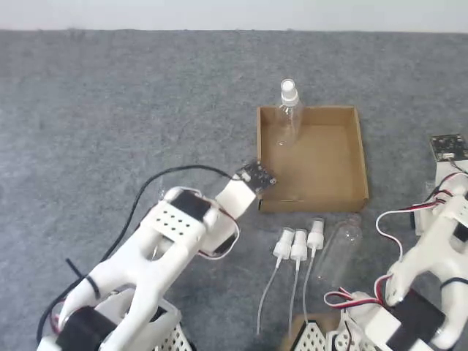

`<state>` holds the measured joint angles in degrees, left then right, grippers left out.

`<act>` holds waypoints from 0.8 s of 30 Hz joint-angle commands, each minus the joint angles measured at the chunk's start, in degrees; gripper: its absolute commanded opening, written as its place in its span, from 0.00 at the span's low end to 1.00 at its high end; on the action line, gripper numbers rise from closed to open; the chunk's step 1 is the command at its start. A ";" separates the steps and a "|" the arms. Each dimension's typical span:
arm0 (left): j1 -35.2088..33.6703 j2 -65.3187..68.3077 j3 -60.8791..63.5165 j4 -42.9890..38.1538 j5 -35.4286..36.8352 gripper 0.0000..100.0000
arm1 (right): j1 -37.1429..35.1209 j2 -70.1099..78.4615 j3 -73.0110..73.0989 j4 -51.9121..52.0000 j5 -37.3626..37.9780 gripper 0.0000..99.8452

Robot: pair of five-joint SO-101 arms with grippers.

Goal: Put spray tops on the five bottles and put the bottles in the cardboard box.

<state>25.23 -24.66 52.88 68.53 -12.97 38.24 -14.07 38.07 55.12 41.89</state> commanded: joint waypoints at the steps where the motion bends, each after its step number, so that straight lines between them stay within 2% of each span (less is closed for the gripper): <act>1: -0.35 -2.20 -11.91 9.23 -0.53 0.01 | -0.13 -0.13 -0.26 -0.48 0.70 0.04; 5: -4.22 -2.20 -22.20 15.30 -0.53 0.01 | -0.13 -0.13 -0.18 -0.48 0.70 0.04; 9: -11.43 -1.49 -30.64 15.12 -0.70 0.01 | -0.22 -0.13 -0.18 -0.48 0.70 0.04; 14: -19.43 -0.26 -32.66 4.92 0.18 0.01 | -0.40 -0.13 -0.18 -0.48 0.70 0.04; 24: -20.48 22.77 -33.71 -14.24 11.69 0.01 | -0.48 -0.13 -0.18 -0.66 0.70 0.04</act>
<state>5.27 -8.84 22.37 62.81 -6.46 38.24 -14.07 38.15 55.12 41.89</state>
